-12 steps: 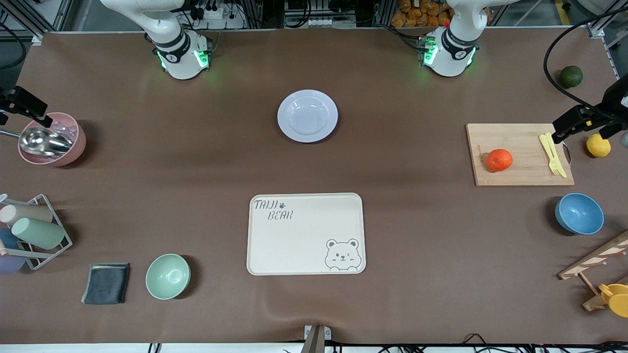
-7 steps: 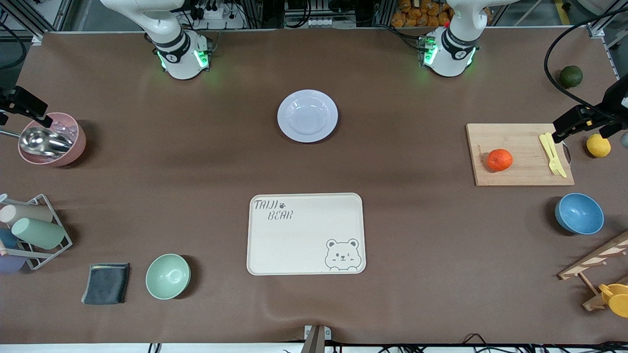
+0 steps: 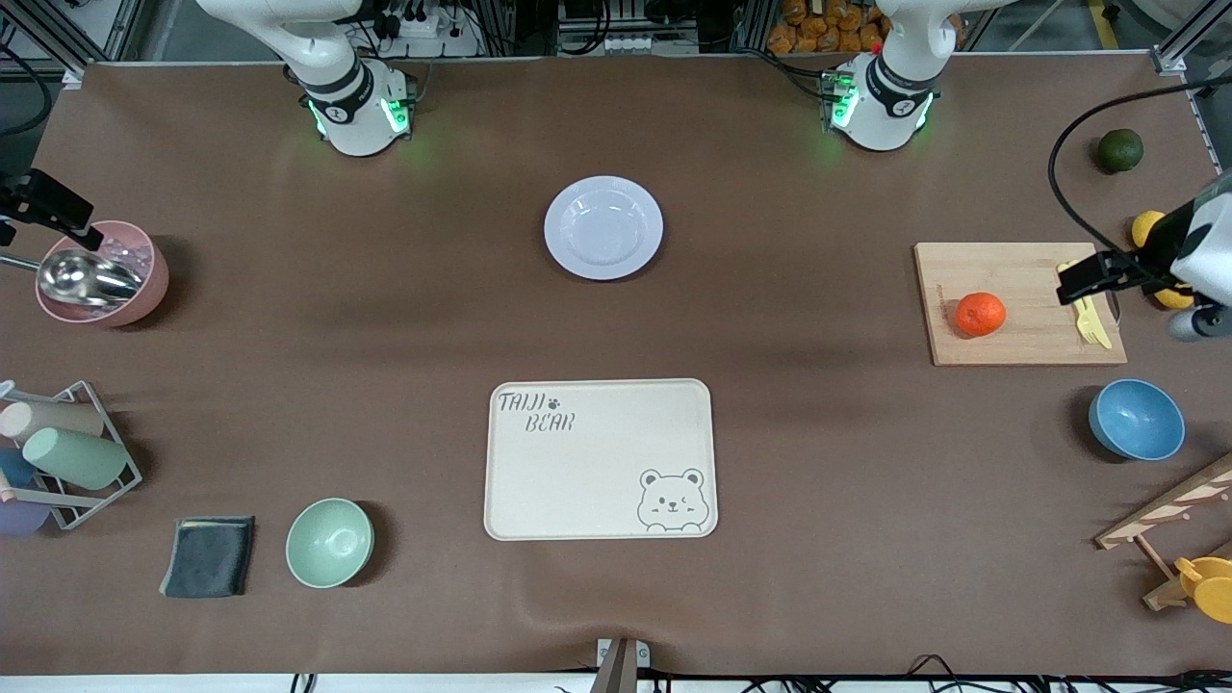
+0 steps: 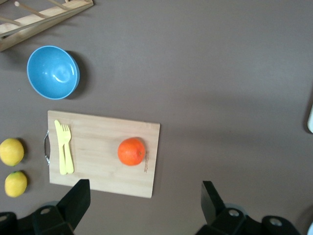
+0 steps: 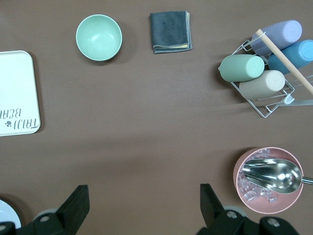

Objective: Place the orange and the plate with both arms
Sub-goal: 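Grasp the orange with the left gripper while the right gripper reaches the plate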

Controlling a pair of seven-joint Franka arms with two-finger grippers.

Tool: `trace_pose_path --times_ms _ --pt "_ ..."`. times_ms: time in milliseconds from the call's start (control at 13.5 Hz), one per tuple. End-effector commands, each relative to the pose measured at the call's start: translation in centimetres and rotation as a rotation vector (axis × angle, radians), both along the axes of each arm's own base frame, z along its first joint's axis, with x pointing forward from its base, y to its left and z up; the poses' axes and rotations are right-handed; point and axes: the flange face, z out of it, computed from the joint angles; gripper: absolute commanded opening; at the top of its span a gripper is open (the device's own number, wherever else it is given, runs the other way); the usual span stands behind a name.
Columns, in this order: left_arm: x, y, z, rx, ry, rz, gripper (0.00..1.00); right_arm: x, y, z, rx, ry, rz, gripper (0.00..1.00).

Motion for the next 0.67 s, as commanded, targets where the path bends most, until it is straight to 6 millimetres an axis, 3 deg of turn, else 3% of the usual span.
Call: trace_pose_path --times_ms 0,222,592 --pt "-1.0 2.4 -4.5 0.012 -0.023 0.043 1.00 0.9 0.9 -0.3 0.011 0.006 0.024 1.00" --pt "-1.8 3.8 -8.9 0.011 -0.021 0.062 1.00 2.7 4.3 -2.9 0.010 0.051 0.084 1.00" --pt "-4.1 5.0 -17.6 0.007 0.080 0.071 1.00 7.0 14.1 -8.9 -0.014 0.144 0.229 1.00"
